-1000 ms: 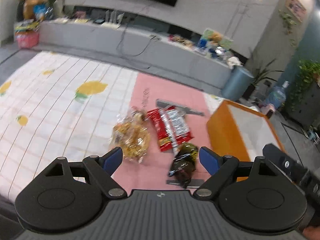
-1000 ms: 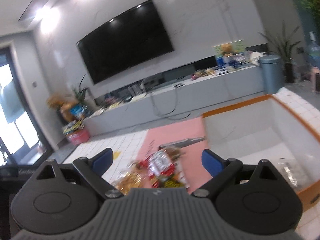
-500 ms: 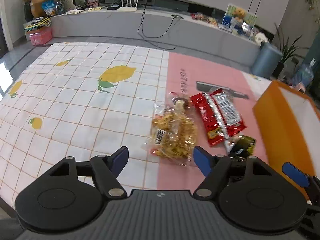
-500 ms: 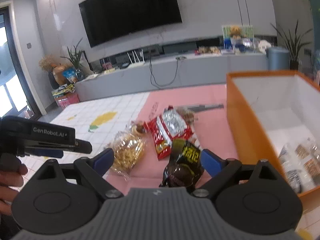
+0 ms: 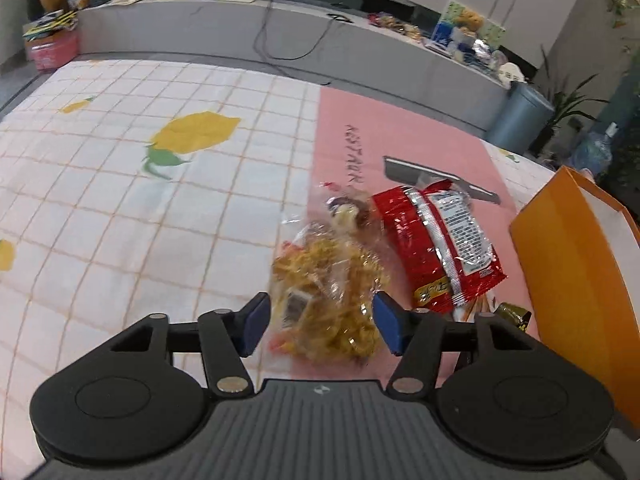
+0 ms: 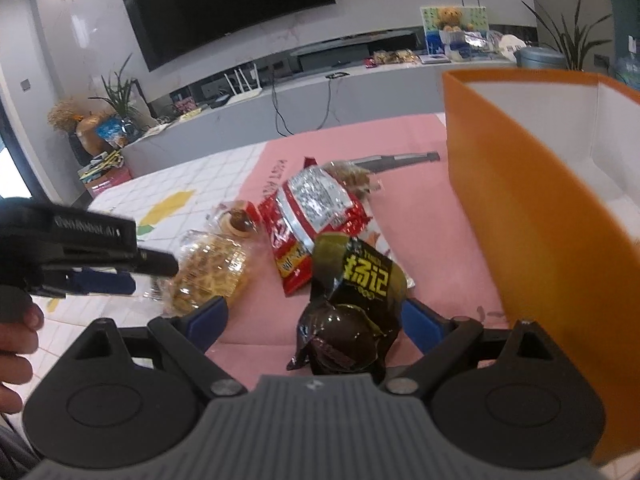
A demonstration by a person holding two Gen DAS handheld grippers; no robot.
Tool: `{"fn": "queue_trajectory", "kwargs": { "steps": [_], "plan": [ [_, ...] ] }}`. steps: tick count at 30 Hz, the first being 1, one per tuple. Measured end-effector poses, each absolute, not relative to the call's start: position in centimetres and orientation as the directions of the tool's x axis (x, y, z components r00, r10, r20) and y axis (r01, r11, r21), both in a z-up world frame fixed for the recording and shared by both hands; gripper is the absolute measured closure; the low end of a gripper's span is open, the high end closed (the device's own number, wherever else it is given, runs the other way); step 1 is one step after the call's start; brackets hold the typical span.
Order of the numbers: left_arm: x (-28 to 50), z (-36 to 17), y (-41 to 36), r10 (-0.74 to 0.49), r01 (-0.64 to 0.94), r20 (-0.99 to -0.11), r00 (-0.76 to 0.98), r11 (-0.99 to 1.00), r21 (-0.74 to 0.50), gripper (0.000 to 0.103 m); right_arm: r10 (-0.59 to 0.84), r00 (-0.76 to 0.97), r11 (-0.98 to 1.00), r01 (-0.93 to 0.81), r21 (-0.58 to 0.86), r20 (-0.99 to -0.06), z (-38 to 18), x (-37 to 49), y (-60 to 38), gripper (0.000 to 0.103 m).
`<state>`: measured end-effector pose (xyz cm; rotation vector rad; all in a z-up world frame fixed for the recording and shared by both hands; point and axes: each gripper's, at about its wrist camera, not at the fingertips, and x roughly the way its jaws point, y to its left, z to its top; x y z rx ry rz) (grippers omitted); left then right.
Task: Organize snacks
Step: 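Grasp the yellow cracker bag with the left tool while the right tool grasps the dark sausage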
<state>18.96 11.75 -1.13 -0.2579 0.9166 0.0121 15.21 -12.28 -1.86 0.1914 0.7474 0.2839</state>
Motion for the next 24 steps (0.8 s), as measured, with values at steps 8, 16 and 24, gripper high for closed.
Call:
{"fn": "queue_trajectory", "kwargs": {
  "steps": [8,16,24],
  "plan": [
    [20.4,-2.3,10.1,-0.11,-0.01,-0.765,0.634,0.989,-0.15,0.009,0.294,0.686,0.951,-0.142,0.274,-0.665,-4.1,15.9,-11.7,0.006],
    [21.8,-4.4,8.7,-0.058,0.076,-0.795,0.604,0.997,-0.015,0.0,0.286,0.697,0.956,-0.161,0.245,-0.658,-4.5,15.9,-11.3,0.003],
    [22.1,-6.3,8.0,-0.021,0.08,-0.796,0.604,0.996,0.034,0.0,0.289,0.705,0.955,-0.162,0.25,-0.648,-4.5,16.0,-11.5,0.003]
  ]
}}
